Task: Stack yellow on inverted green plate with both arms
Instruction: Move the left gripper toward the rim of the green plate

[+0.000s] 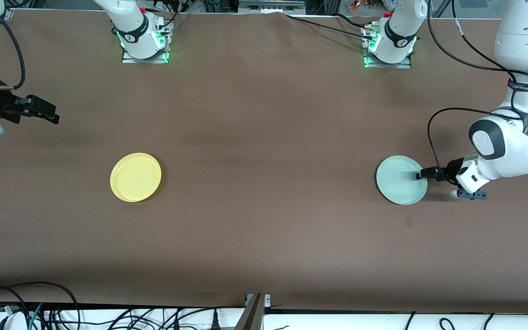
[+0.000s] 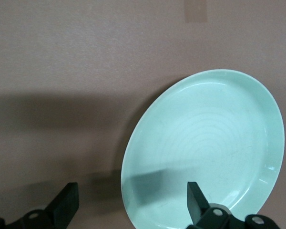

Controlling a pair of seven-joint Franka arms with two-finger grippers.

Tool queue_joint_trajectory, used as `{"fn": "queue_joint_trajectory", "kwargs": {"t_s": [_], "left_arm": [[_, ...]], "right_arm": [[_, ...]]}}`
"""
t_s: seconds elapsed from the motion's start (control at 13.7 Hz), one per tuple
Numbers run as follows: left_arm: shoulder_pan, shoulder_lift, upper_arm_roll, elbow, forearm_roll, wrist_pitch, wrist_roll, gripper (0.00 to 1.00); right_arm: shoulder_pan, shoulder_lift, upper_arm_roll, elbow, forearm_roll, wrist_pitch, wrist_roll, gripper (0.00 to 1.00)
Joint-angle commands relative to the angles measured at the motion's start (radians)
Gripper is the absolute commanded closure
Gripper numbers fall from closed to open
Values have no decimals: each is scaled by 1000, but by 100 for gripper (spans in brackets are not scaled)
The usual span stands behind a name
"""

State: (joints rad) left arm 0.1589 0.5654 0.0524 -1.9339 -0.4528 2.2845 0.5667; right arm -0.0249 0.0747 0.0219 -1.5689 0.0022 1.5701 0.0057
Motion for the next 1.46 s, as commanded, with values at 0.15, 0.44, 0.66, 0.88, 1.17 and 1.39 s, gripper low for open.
{"fn": "queue_joint_trajectory", "kwargs": {"t_s": [0.15,0.44,0.66,0.88,1.17,1.39], "left_arm": [[2,-5,1,3,-40,1,108,0],[5,-9,1,1,-40,-3,163,34],[5,-9,1,1,-40,-2,168,64],[4,-9,1,0,-40,-2,177,91],[2,-9,1,1,-40,4,179,100],[-7,-10,1,9,-37,3,177,100]], "right_arm": [[-6,-1,1,6,15,-12,14,0],[-6,0,1,6,15,-12,14,0],[-7,-1,1,6,15,-12,13,0],[-6,0,1,6,15,-12,14,0],[-6,-3,1,4,16,-13,14,0],[-7,-1,1,4,16,-15,14,0]]}}
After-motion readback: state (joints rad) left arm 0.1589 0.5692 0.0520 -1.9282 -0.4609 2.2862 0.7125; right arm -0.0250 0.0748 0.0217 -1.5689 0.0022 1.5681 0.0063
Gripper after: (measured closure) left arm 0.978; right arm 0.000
